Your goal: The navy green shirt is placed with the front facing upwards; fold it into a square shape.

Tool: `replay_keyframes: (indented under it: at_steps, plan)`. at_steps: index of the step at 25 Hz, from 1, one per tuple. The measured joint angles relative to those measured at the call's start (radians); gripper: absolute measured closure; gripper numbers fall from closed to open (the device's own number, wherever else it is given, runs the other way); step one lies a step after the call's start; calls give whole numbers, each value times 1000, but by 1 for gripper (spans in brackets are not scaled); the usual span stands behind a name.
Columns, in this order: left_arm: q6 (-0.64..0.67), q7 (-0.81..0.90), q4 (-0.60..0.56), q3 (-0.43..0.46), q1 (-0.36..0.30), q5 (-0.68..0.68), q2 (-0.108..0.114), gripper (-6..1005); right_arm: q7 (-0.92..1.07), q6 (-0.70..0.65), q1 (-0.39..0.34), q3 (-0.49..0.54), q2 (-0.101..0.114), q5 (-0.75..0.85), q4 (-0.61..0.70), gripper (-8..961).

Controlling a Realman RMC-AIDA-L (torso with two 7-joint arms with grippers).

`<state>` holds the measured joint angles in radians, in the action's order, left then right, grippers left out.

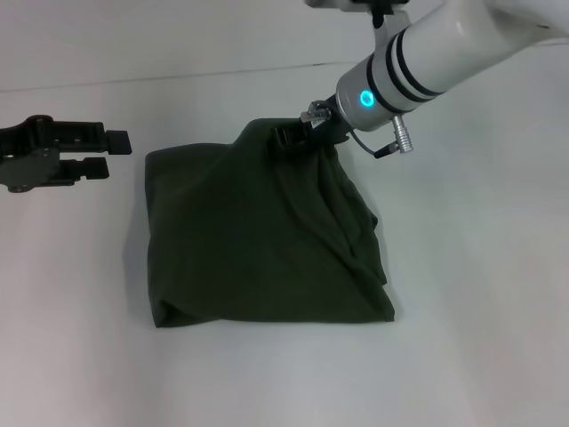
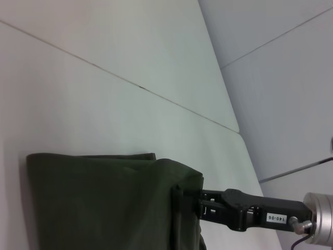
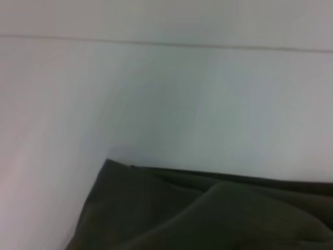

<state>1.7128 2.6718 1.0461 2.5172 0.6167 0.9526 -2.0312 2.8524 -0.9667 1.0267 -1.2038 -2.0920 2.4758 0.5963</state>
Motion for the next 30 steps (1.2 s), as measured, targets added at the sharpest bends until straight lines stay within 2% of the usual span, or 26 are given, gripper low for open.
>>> replay_keyframes:
  at_steps: [10, 18, 23, 30]
  plan:
    - [-3, -6, 0, 0, -10, 0, 1, 371, 7, 3, 9, -3, 0, 4, -12, 620]
    - [2, -9, 0, 0, -8, 6, -1, 371, 33, -8, 20, -48, -2, 45, -3, 649]
    - [0, -11, -2, 0, -10, 9, -1, 371, 33, -15, 19, -46, 0, 44, 5, 880]
    - [0, -12, -3, 0, -10, 10, 0, 372, 33, -50, 3, -39, 4, 43, 66, 948]
